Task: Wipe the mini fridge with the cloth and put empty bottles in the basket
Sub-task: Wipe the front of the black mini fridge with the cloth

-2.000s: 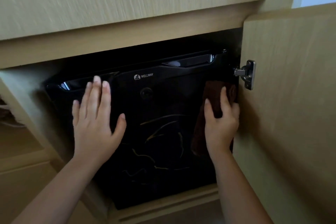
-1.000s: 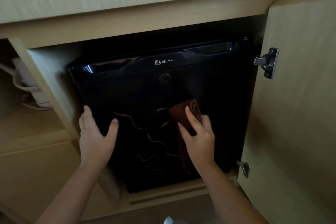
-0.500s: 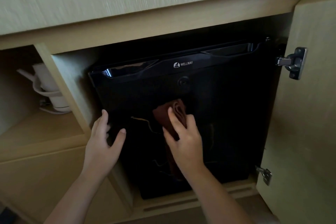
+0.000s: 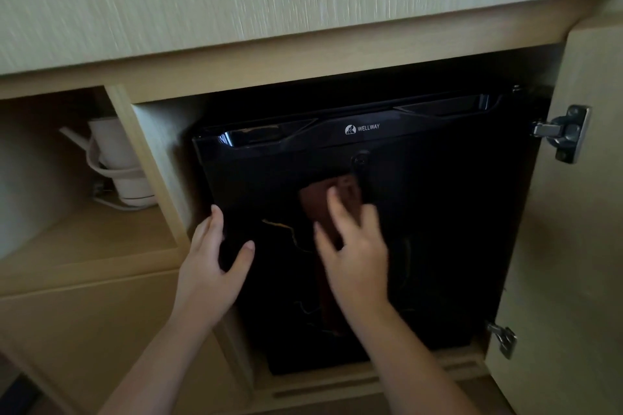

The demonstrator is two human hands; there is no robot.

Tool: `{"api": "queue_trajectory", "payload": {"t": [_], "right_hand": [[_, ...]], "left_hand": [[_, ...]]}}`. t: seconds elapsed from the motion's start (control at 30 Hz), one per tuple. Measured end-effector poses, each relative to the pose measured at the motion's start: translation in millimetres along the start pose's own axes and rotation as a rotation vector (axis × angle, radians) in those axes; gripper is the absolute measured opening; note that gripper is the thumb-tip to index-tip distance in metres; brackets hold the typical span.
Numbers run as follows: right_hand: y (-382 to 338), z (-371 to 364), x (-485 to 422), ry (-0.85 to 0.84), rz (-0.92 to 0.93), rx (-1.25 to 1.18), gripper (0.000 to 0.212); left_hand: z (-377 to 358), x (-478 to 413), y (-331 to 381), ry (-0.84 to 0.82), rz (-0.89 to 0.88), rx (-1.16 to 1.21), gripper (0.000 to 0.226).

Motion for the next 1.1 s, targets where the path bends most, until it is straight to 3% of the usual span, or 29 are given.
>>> {"api": "queue_trajectory", "payload": {"t": [0.1, 0.27, 0.37, 0.47, 0.57, 0.67, 0.77, 0.83, 0.9, 1.0, 1.1], "right_hand": [[-3.9, -4.8, 8.6, -0.092, 0.007, -0.069, 0.049], [53.9, 47.7, -32.4, 0.206, -0.248, -0.080, 0.049], [68.1, 63.0, -41.8, 0.245, -0.350, -0.065, 0.050], [49.7, 37.2, -22.4, 0.200, -0.307, -0.092, 0.051], [18.9, -2.5, 17.9, 0.007, -0.178, -0.152, 0.052], [9.3, -18.7, 44.8, -0.166, -0.181, -0.251, 0.054], [27.4, 3.8, 20.8, -0.003, -0.162, -0.197, 0.055], [43.2, 26.0, -5.5, 0.158, -0.207, -0.121, 0.054], [48.9, 33.9, -15.9, 0.217, -0.268, -0.115, 0.052], [27.6, 8.6, 6.8, 0.190, -0.248, -0.124, 0.052], [-6.1, -34.4, 53.2, 0.022, -0.101, -0.162, 0.050]], "left_hand": [[3.0, -0.7, -0.1, -0.009, -0.012, -0.014, 0.072], [2.8, 0.9, 1.4, -0.039, -0.003, -0.023, 0.074], [1.3, 1.5, 1.6, -0.039, 0.009, -0.032, 0.076], [1.4, 1.5, 3.3, -0.023, 0.002, -0.034, 0.075], [2.0, 1.3, 4.2, -0.022, 0.005, -0.025, 0.073], [4.5, 0.7, 3.2, -0.029, 0.014, 0.002, 0.071], [6.4, 0.5, 0.4, -0.052, 0.038, 0.049, 0.070], [7.4, 0.5, -1.9, -0.076, 0.065, 0.087, 0.071], [8.1, -0.3, -4.1, -0.096, 0.086, 0.130, 0.070], [8.0, -0.8, -6.8, -0.116, 0.116, 0.188, 0.069], [7.1, 0.3, -10.8, -0.145, 0.143, 0.257, 0.066]]}}
Point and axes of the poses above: each hand's wrist, its own x-axis away from the middle knuckle, its own z-axis out of the back of the hand, y = z × x, the point moved 7 cm from there along -x, towards the middle knuckle, and after that the axes turned 10 degrees about y, right-handed, at the moved point
